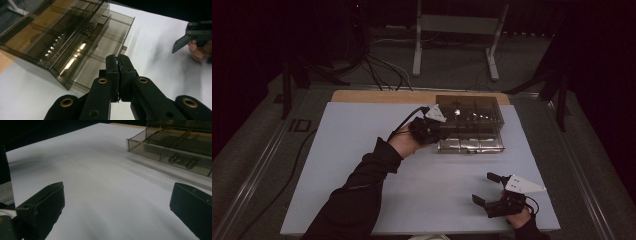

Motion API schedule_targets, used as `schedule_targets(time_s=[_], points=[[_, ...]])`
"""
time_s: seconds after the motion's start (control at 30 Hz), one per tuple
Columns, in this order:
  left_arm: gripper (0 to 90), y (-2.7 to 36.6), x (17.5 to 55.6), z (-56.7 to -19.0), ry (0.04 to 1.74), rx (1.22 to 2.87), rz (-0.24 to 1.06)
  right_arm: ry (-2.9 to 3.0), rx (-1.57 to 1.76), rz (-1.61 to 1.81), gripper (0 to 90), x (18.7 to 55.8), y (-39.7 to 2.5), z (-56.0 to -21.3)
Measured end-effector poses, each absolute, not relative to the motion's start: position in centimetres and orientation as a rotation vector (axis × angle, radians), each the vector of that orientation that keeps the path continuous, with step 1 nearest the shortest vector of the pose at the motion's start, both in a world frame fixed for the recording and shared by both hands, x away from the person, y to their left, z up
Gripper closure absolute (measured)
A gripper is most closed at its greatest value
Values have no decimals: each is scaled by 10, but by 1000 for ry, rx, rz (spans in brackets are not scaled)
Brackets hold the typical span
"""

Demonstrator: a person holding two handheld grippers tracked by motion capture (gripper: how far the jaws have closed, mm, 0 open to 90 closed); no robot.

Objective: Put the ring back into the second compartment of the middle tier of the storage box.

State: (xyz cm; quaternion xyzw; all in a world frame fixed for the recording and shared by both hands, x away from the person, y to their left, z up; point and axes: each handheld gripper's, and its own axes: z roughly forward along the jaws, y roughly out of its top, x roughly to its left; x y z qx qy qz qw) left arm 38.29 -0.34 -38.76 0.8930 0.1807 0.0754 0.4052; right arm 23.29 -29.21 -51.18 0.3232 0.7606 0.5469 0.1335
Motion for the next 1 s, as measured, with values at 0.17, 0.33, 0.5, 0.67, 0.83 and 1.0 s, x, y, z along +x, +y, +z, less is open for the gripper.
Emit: schedule_targets(time_s=[0.17,0.33,0.5,0.67,0.83,1.0], points=[[900,-10,386,-386,452,2243,185,2209,935,1578,0,233,-292,-512],[900,-15,390,-383,449,2231,183,2203,940,1582,0,232,-293,-511],[900,-22,394,-383,448,2218,177,2207,940,1577,0,232,-293,-512],[900,-28,399,-384,454,2204,165,2206,937,1580,0,232,-293,-512],[900,-35,404,-384,455,2203,159,2205,938,1578,0,232,-293,-512],[900,-43,408,-385,452,2203,157,2203,941,1582,0,232,-294,-512]])
